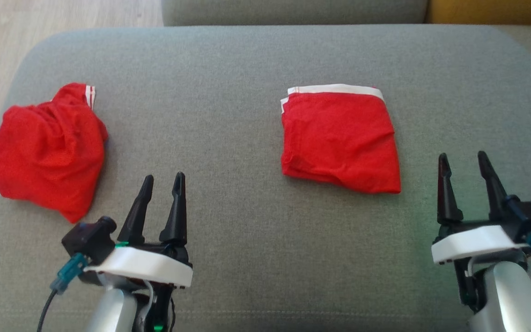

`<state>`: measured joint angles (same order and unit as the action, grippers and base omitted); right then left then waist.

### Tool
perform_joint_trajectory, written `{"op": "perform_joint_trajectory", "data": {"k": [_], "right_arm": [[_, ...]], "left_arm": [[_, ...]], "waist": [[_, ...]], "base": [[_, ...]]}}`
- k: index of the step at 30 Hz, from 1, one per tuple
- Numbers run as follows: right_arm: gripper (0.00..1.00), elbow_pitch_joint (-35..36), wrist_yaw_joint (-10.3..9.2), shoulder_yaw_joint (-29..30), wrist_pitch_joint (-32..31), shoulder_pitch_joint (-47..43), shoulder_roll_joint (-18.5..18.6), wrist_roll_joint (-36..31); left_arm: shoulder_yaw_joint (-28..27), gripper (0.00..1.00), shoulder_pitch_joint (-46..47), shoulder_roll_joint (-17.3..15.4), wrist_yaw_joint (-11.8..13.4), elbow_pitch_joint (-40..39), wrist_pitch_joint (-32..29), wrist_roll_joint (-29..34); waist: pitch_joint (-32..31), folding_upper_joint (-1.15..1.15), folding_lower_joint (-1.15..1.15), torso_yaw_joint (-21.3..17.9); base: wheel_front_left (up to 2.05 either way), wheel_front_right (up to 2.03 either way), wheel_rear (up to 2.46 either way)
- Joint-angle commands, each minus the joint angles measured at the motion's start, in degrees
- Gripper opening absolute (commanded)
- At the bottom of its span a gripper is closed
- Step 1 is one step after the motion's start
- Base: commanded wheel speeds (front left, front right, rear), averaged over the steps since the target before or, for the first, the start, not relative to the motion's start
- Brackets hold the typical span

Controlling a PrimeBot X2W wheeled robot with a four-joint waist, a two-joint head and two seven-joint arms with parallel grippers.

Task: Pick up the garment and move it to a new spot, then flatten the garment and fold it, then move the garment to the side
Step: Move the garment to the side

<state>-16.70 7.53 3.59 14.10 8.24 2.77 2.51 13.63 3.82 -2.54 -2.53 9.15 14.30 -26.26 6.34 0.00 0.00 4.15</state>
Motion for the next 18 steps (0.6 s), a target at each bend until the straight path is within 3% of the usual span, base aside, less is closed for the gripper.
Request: {"op": "perform_joint_trajectory", "data": {"k": [1,18], "right_arm": [[1.00,2.11,-0.04,-2.12,-0.70,2.40,0.12,0.37],[1.00,-9.43,-0.04,-7.53,-9.05,16.42,1.58,5.85]], "left_arm": [[-1.93,1.00,3.06,-0.33,0.03,-2.54,0.70,0.42],[-0.07,1.00,8.25,-0.33,-1.38,-2.66,0.70,0.07]], "waist": [[1.17,0.00,0.00,0.27],[10.38,0.00,0.00,4.01]], "base": [[0.00,0.00,0.00],[0.00,0.00,0.00]]}}
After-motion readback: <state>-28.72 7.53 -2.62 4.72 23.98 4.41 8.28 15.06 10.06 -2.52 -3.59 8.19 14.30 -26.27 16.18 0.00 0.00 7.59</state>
